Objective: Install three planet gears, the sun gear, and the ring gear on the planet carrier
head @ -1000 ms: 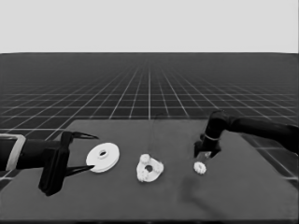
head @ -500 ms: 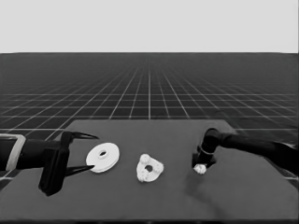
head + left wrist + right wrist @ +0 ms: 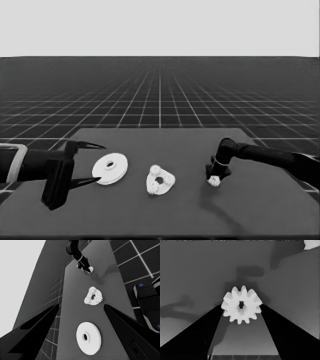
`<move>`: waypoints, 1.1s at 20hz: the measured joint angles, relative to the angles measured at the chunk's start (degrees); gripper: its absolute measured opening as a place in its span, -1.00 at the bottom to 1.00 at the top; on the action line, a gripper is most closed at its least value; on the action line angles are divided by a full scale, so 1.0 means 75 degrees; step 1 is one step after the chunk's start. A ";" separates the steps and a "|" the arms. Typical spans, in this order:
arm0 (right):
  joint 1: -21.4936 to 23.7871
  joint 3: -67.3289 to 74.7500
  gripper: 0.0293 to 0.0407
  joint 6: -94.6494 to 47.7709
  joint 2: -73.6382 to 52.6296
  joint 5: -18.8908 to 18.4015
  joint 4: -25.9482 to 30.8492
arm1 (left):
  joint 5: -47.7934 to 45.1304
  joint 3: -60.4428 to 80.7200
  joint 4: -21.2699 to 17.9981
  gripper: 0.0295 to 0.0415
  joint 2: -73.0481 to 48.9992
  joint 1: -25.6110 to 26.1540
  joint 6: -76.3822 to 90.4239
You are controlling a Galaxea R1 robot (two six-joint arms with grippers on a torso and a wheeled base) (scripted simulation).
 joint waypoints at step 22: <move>0.1530 -0.1450 -0.71 0.3367 0.5034 -0.1427 0.1023 | 0.0000 0.0000 0.0000 0.49 0.0000 0.0000 0.0000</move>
